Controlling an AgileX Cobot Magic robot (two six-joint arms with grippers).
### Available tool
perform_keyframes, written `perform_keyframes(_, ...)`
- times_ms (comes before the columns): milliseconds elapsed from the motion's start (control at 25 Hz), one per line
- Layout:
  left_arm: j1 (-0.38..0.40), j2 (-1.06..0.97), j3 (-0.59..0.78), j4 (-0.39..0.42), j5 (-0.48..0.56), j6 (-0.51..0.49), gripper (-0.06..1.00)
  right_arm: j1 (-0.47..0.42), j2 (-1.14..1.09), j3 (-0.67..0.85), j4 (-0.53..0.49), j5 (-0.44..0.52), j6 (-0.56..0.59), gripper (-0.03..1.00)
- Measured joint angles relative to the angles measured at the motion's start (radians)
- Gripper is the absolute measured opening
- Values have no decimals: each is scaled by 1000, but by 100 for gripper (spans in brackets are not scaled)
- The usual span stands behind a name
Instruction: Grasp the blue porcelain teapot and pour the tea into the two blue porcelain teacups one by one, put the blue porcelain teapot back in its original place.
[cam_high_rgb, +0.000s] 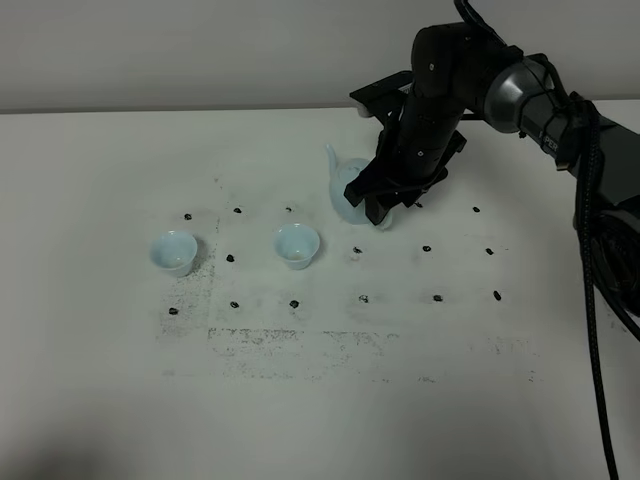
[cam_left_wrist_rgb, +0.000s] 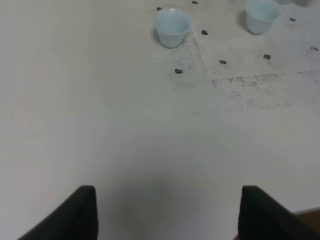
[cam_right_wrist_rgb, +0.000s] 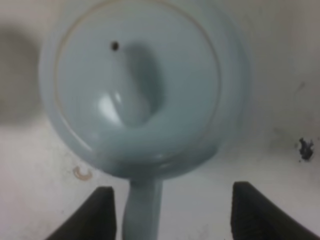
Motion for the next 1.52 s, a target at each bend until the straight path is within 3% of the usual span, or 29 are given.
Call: perform_keyframes(1520,0,0,0,0,-1,0,61,2,11,0,-15,-34,79,52)
